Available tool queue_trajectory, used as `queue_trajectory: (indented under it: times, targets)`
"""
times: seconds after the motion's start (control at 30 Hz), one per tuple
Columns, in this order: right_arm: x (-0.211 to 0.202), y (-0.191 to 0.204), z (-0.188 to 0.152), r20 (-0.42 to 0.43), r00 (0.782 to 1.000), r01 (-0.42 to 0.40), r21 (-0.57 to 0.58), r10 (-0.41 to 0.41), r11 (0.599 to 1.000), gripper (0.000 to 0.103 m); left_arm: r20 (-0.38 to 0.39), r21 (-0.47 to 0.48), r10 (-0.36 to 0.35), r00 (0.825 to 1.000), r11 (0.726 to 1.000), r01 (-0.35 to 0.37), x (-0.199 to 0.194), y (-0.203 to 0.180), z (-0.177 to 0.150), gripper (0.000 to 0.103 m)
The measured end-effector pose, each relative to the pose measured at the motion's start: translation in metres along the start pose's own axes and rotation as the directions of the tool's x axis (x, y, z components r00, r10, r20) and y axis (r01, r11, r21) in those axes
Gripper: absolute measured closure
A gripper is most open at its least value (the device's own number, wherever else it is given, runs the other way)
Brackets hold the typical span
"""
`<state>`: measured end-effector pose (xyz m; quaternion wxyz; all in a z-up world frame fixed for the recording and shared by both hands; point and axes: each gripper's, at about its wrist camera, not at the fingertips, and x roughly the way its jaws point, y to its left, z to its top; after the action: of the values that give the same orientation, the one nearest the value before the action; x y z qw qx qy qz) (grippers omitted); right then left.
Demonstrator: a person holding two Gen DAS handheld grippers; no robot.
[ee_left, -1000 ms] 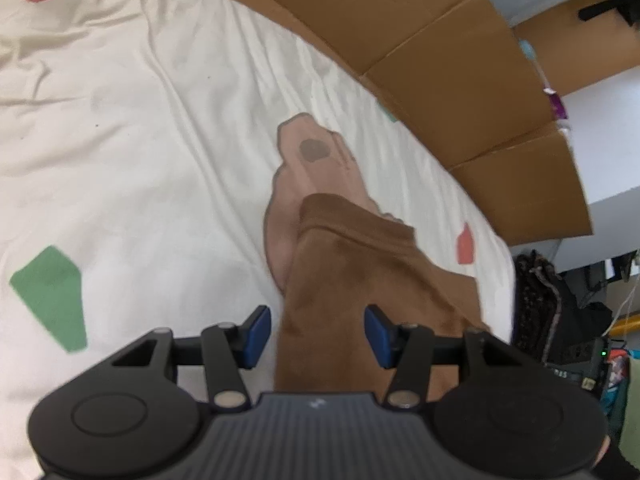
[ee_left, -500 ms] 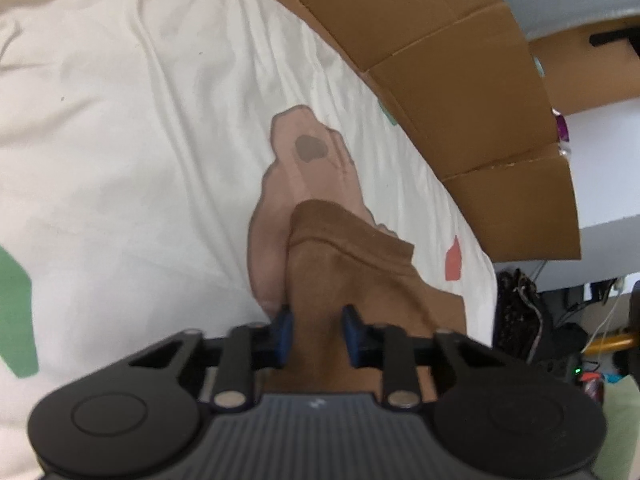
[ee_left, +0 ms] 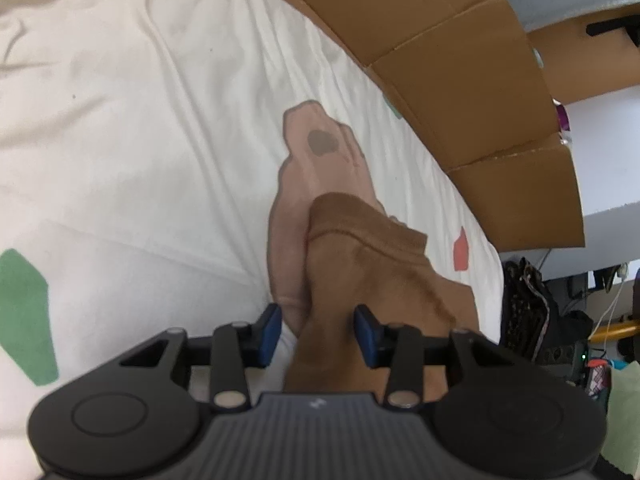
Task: Fold clothes
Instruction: 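Open both tools and move them to the end of the folded shirt, then grasp the shirt end with the left tool while the right tool grasps beside it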
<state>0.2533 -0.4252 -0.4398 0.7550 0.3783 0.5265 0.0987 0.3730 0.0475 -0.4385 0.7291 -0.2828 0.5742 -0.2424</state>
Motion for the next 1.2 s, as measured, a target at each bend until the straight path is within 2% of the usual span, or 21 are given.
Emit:
queue_trajectory:
  times: [0.17,0.3,0.5,0.6,0.63,0.67,0.7,0.73,0.9,1.2]
  targets:
    - [0.011,0.003,0.004,-0.006,0.999,-0.032,-0.003,0.032,0.999,0.048,-0.024,0.008,-0.056,0.998,0.998,0.056,0.012,-0.002,0.007,0.064]
    - [0.019,0.007,0.009,-0.016,0.999,-0.048,-0.025,0.048,0.999,0.048,-0.046,0.037,-0.075,0.996,0.996,0.077,0.025,-0.008,0.011,0.064]
    - [0.024,0.005,0.015,-0.006,0.996,-0.087,-0.008,0.087,0.996,0.048,-0.065,0.029,-0.112,0.992,0.993,0.114,0.033,-0.008,0.018,0.066]
    - [0.027,0.004,0.018,-0.006,0.994,-0.109,0.003,0.109,0.994,0.049,-0.066,0.022,-0.104,0.992,0.994,0.106,0.035,-0.01,0.02,0.076]
    - [0.028,0.004,0.018,-0.008,0.994,-0.107,-0.001,0.107,0.994,0.05,-0.068,0.02,-0.1,0.993,0.995,0.102,0.036,-0.011,0.021,0.083]
    - [0.028,0.005,0.018,-0.011,0.995,-0.099,-0.009,0.099,0.995,0.06,-0.072,0.026,-0.089,0.993,0.996,0.091,0.037,-0.012,0.02,0.089]
    - [0.028,0.006,0.019,-0.014,0.996,-0.092,-0.017,0.091,0.996,0.071,-0.075,0.032,-0.077,0.994,0.996,0.08,0.038,-0.014,0.02,0.091]
    - [0.027,0.007,0.019,-0.014,0.996,-0.084,-0.023,0.084,0.996,0.075,-0.073,0.042,-0.067,0.995,0.997,0.07,0.037,-0.017,0.019,0.092]
    - [0.022,0.019,0.018,-0.001,0.999,-0.05,-0.043,0.05,0.998,0.083,-0.058,0.081,-0.022,0.998,0.996,0.027,0.03,-0.031,0.016,0.096]
    - [0.005,0.05,0.012,0.036,0.999,0.024,-0.106,-0.02,0.994,0.087,-0.009,0.141,0.05,0.999,0.989,-0.048,-0.002,-0.075,0.007,0.097]
